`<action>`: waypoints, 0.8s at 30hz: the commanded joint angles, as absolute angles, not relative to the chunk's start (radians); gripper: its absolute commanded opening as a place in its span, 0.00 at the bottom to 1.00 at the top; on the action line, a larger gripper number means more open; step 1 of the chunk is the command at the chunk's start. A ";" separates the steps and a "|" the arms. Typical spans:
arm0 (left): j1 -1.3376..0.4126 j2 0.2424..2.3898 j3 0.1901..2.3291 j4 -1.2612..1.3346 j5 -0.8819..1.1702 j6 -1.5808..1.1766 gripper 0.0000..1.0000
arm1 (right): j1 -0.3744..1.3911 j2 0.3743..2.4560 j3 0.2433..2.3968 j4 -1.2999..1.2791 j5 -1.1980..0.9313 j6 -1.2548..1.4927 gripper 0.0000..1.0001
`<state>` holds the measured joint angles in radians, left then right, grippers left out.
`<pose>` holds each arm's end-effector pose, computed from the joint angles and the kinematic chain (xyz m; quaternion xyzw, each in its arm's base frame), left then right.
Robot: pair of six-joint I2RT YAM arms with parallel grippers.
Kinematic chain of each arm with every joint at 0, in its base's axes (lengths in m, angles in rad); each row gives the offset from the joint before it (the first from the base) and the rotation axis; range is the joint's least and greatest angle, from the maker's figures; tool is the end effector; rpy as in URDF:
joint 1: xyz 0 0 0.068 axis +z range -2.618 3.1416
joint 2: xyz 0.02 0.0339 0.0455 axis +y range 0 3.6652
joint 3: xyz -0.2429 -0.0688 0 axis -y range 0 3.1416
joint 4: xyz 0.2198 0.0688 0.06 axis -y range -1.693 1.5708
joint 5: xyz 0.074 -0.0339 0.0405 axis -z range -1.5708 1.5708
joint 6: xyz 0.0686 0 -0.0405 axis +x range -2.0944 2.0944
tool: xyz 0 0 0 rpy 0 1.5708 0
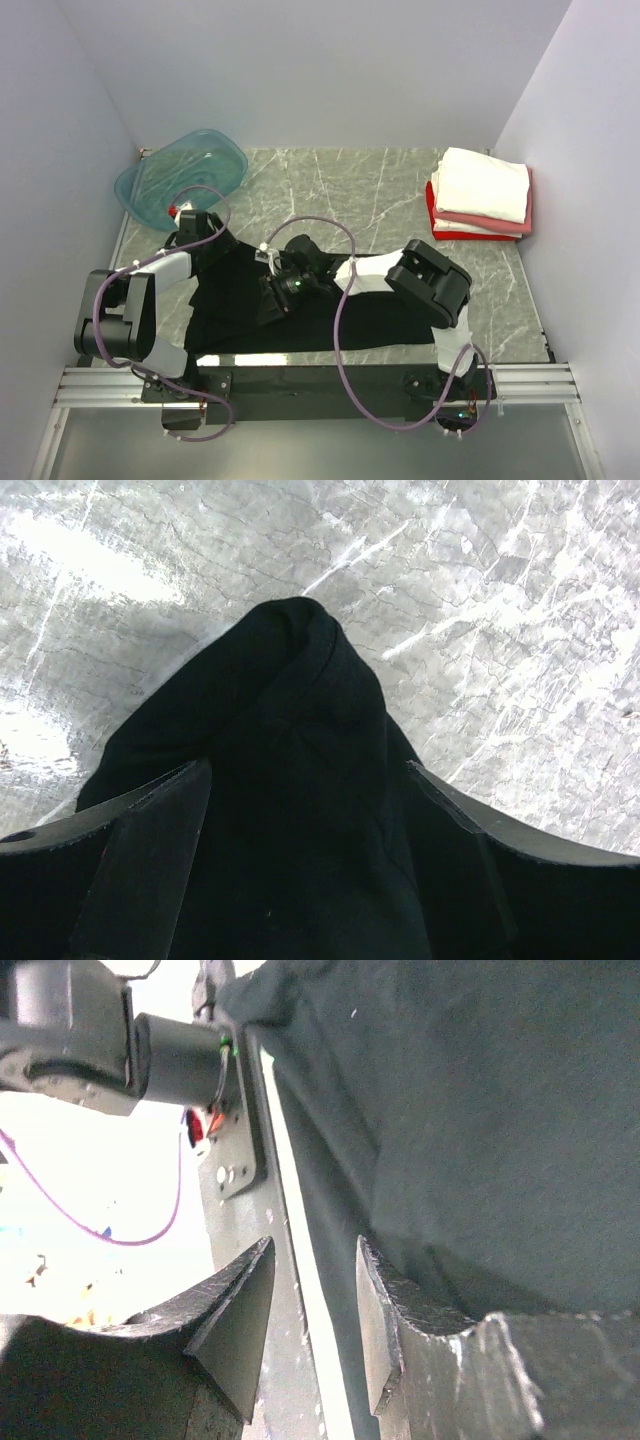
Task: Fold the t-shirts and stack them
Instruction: Fold the tshirt
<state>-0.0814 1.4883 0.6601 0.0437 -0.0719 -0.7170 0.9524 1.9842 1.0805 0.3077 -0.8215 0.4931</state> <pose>0.2930 -0.0190 0.1336 -0.3015 0.8726 -0.1182 0.3657 0.1913 0.3555 0.1326 -0.3665 0.7462 0.5486 0.0887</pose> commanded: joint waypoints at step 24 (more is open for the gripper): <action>-0.002 1.476 0.683 0.031 -0.107 -0.693 0.83 | 0.033 1.325 0.718 -0.247 -0.154 0.439 0.48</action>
<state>-0.0078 1.4670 0.6548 0.0223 -0.0769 -0.7139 0.1055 1.3930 0.7120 -0.1539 -0.2737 0.4545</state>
